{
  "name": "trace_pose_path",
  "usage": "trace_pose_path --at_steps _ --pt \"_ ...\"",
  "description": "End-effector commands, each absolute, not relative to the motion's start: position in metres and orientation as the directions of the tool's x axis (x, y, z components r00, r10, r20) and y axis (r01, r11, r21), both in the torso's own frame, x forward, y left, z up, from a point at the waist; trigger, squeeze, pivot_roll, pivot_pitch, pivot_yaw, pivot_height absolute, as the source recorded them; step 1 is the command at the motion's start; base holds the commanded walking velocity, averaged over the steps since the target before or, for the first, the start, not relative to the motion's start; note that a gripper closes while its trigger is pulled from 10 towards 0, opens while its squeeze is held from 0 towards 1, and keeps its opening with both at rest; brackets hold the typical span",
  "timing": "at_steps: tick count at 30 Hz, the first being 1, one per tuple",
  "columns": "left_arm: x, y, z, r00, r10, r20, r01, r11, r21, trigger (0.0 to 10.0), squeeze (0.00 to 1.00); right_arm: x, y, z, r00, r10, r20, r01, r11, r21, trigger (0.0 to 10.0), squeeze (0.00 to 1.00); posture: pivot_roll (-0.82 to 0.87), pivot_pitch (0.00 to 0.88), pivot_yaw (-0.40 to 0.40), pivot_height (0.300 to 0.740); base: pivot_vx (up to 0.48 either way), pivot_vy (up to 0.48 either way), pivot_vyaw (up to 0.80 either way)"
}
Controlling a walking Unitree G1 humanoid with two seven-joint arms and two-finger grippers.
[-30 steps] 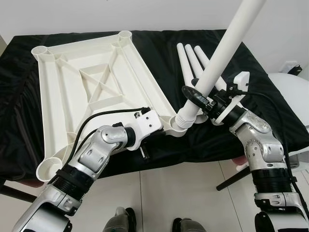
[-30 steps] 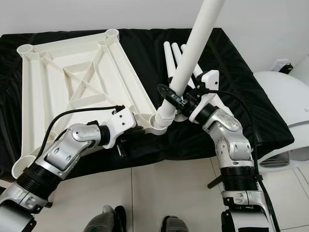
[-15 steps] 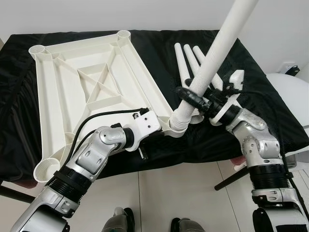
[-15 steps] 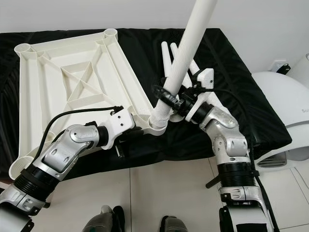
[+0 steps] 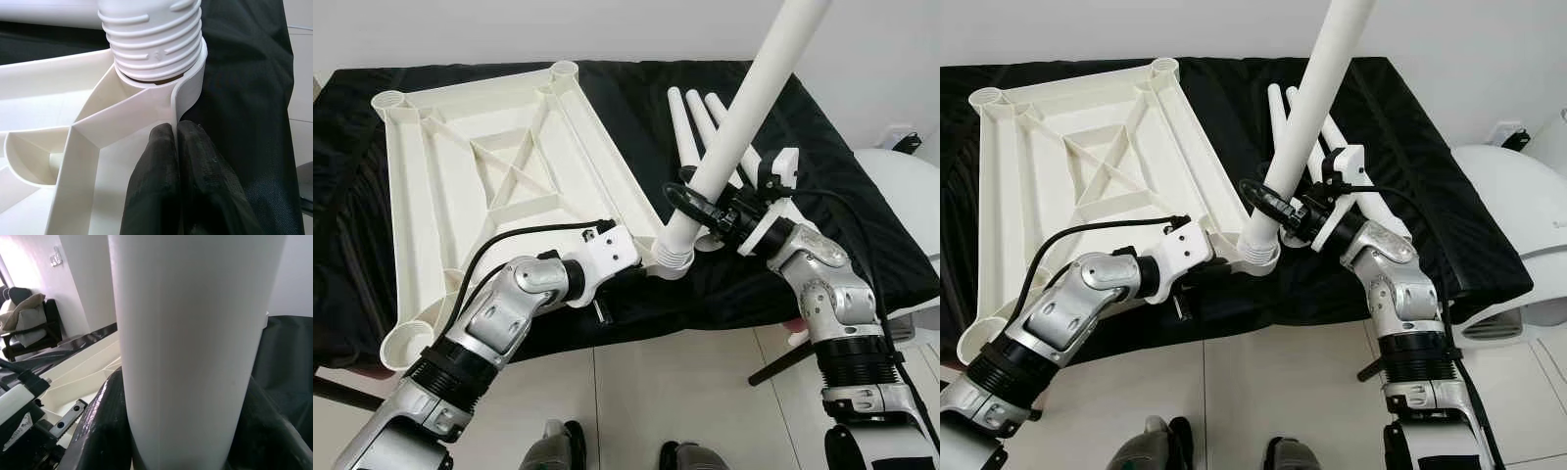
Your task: Building children table
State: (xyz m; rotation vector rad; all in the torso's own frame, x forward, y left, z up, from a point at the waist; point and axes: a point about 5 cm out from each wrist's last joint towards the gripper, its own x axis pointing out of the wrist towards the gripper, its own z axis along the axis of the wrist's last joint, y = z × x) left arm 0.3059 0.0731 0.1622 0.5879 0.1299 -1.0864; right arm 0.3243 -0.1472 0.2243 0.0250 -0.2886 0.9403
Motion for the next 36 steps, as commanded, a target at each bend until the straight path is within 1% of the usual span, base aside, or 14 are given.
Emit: trace_pose_path --at_steps 1,3,7,11,14,16,18,24,30,36 --pt "0.298 0.082 0.130 0.405 -0.751 -0.522 0.912 0.293 0.288 10.0 0.00 0.325 -0.151 0.213 0.577 0.790 0.207 -0.792 0.604 -0.094 10.0 0.00 -0.02 0.159 -0.022 0.740 0.000 0.000 0.00" --pt "0.298 0.080 0.131 0.406 -0.753 -0.518 0.911 0.292 0.290 10.0 0.00 0.326 -0.155 0.209 0.598 0.779 0.189 -0.776 0.621 -0.106 10.0 0.00 -0.03 0.156 -0.020 0.740 0.000 0.000 0.00" --pt "0.298 0.080 0.131 0.404 -0.755 -0.517 0.912 0.290 0.290 10.0 0.00 0.326 -0.155 0.207 0.601 0.779 0.179 -0.777 0.622 -0.099 10.0 0.00 -0.03 0.156 -0.019 0.740 0.000 0.000 0.00" --pt "0.297 0.079 0.131 0.404 -0.755 -0.516 0.912 0.289 0.290 10.0 0.00 0.324 -0.152 0.207 0.588 0.788 0.182 -0.786 0.610 -0.103 10.0 0.00 -0.03 0.154 -0.018 0.740 0.000 0.000 0.00" --pt "0.296 0.078 0.131 0.401 -0.758 -0.515 0.914 0.287 0.288 10.0 0.00 0.319 -0.143 0.209 0.554 0.812 0.186 -0.806 0.579 -0.124 10.0 0.00 -0.03 0.153 -0.016 0.740 0.000 0.000 0.00" --pt "0.296 0.078 0.131 0.401 -0.758 -0.515 0.914 0.287 0.288 10.0 0.00 0.319 -0.143 0.209 0.554 0.812 0.186 -0.806 0.579 -0.124 10.0 0.00 -0.03 0.153 -0.016 0.740 0.000 0.000 0.00" --pt "0.295 0.077 0.131 0.399 -0.760 -0.514 0.914 0.285 0.288 10.0 0.00 0.316 -0.139 0.207 0.534 0.826 0.180 -0.819 0.558 -0.131 10.0 0.00 -0.03 0.155 -0.017 0.740 0.000 0.000 0.00" --pt "0.295 0.077 0.131 0.398 -0.761 -0.512 0.914 0.284 0.288 10.0 0.00 0.314 -0.136 0.205 0.521 0.836 0.172 -0.828 0.544 -0.137 10.0 0.00 -0.03 0.157 -0.018 0.740 0.000 0.000 0.00" --pt "0.294 0.076 0.133 0.401 -0.762 -0.508 0.913 0.288 0.290 10.0 0.00 0.311 -0.127 0.202 0.485 0.860 0.158 -0.850 0.506 -0.143 10.0 0.00 -0.03 0.167 -0.023 0.740 0.000 0.000 0.00" --pt "0.293 0.076 0.133 0.403 -0.762 -0.506 0.912 0.291 0.288 10.0 0.00 0.308 -0.122 0.200 0.469 0.870 0.151 -0.862 0.488 -0.139 10.0 0.00 -0.03 0.171 -0.023 0.740 0.000 0.000 0.00"
